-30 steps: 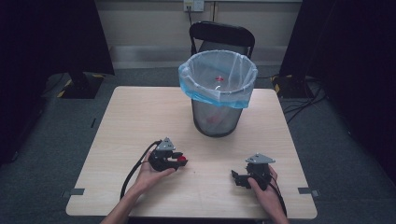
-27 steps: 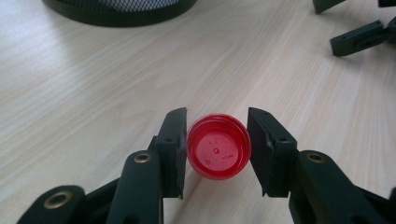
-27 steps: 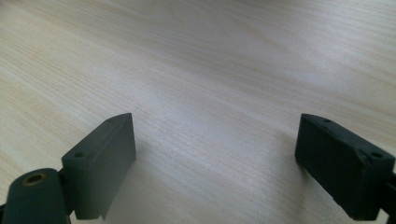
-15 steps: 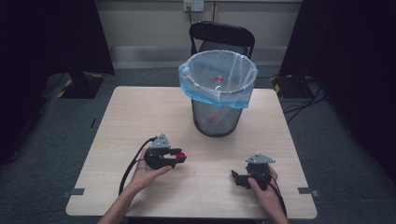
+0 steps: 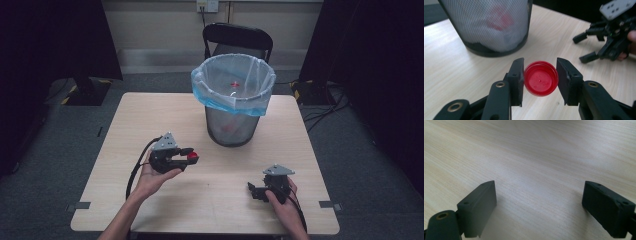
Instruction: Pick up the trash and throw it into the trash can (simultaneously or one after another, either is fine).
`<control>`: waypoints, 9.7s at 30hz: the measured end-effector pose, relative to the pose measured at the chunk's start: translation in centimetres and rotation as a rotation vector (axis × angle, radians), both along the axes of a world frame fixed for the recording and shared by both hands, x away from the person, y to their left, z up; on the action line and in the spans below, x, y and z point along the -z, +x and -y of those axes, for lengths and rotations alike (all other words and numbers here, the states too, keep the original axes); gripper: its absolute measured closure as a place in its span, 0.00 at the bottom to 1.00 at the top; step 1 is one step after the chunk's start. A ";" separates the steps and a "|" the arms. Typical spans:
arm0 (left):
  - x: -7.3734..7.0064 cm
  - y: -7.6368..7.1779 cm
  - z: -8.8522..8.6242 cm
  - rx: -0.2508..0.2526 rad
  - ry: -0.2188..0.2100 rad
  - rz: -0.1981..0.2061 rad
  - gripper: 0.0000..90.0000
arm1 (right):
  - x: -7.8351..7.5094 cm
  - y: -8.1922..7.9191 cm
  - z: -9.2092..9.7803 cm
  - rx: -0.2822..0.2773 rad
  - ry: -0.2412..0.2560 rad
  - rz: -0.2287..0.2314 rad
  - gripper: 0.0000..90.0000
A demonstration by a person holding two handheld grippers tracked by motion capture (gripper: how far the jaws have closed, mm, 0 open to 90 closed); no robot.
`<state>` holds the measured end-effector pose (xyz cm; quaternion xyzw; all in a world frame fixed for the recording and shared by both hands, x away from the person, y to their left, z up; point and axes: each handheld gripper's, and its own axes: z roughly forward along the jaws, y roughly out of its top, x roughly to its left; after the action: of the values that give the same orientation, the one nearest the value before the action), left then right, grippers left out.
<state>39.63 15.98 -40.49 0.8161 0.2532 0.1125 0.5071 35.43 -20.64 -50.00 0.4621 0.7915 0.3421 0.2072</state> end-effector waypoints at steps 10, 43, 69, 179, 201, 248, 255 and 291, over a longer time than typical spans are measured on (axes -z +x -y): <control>-1.9 0.3 0.1 -0.004 -0.038 0.031 0.66 | 0.0 0.0 0.0 0.000 0.000 0.000 0.13; -9.8 1.1 0.0 0.007 -0.186 0.161 0.66 | 0.0 0.0 0.0 0.000 0.000 0.000 0.13; -14.9 2.6 0.3 -0.002 -0.278 0.219 0.66 | 0.0 0.0 0.0 0.000 0.000 0.000 0.13; -17.8 10.3 4.3 -0.069 -0.207 0.140 0.19 | 0.0 0.0 0.0 -0.002 0.000 0.000 0.13; -16.3 7.4 0.5 -0.080 -0.160 0.146 0.19 | 0.0 0.0 0.0 -0.002 0.000 -0.001 0.13; -9.5 1.0 -7.2 -0.154 -0.035 0.116 0.18 | 0.0 0.0 0.0 -0.002 0.000 -0.001 0.13; -7.2 -0.3 -7.5 -0.183 -0.020 0.097 0.20 | 0.0 0.0 0.0 -0.001 -0.001 0.000 0.13; 8.1 -3.5 -9.6 -0.215 0.242 -0.186 0.21 | 0.0 0.0 0.0 -0.002 0.000 0.000 0.13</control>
<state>36.11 25.63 -48.61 0.8463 0.3695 0.1196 0.3646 35.45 -20.66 -50.00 0.4614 0.7920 0.3421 0.2069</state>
